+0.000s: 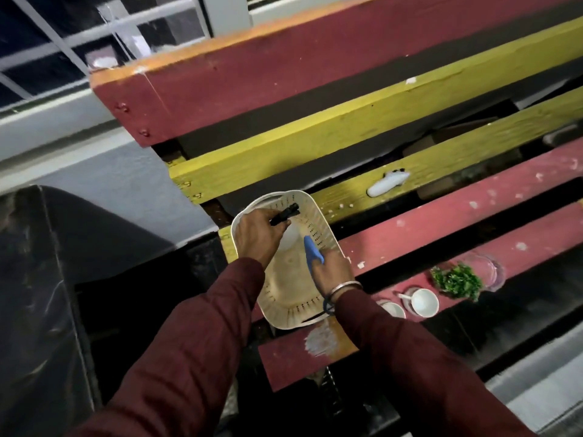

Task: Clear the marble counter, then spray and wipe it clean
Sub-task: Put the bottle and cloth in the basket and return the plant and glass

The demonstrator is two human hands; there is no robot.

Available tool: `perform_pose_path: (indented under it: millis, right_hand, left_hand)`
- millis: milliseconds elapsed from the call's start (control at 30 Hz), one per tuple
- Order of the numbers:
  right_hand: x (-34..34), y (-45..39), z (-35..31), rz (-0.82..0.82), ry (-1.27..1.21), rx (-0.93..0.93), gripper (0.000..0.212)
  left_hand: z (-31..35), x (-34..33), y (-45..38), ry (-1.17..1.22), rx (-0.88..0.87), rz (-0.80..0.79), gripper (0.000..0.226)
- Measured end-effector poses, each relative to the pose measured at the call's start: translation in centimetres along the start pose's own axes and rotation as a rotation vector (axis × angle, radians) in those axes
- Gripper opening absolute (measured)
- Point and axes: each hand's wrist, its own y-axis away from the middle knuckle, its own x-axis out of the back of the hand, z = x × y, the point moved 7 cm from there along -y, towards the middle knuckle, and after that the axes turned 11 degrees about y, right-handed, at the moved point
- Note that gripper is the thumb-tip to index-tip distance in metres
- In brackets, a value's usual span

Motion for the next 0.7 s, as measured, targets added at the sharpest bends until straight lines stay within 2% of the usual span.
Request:
perform_pose_path:
  millis: [133, 233, 300, 333, 400, 467, 500, 700]
  right_hand:
    - [-1.3, -0.6, -0.4, 0.134, 0.243, -0.022, 0.029]
    - [-3.1, -1.5, -0.6, 0.165, 0.356, -0.031, 0.035]
    - [-5.0, -2.5, -0.7, 0.103, 0.374, -0.040, 0.042]
    - [-5.7, -2.8, -0.8, 0.015, 0.382, -0.052, 0.043]
    - [-7.3, -3.3, -0.6, -0.025, 0.496, -0.090, 0.044]
    - [-9.3, -3.8, -1.4, -0.043, 0.507, -0.043, 0.044]
    - [-10.2, -4.0, -1.6, -0.033, 0.484, -0.023, 0.047]
    - [-13.7, -3.6, -1.7, -0.207, 0.305, -0.045, 0.061]
  left_hand:
    - [-0.5, -1.0, -0.9, -0.026, -0.042, -0.013, 0.027]
    - [-0.1, -1.2, -1.9, -0.064, -0.074, -0.019, 0.025]
    - [-0.1, -1.3, -2.1, -0.075, -0.096, -0.026, 0.026]
    - [0.0, -1.3, -2.0, -0.081, -0.103, -0.030, 0.026]
    - [-0.3, -1.4, -1.8, -0.098, -0.127, -0.051, 0.026]
    - [-0.6, -1.5, -1.7, -0.107, -0.151, -0.081, 0.026]
    - [-0.7, -1.3, -1.7, -0.102, -0.162, -0.090, 0.026]
    - [-0.3, 0.9, -1.1, -0.069, -0.289, -0.008, 0.039]
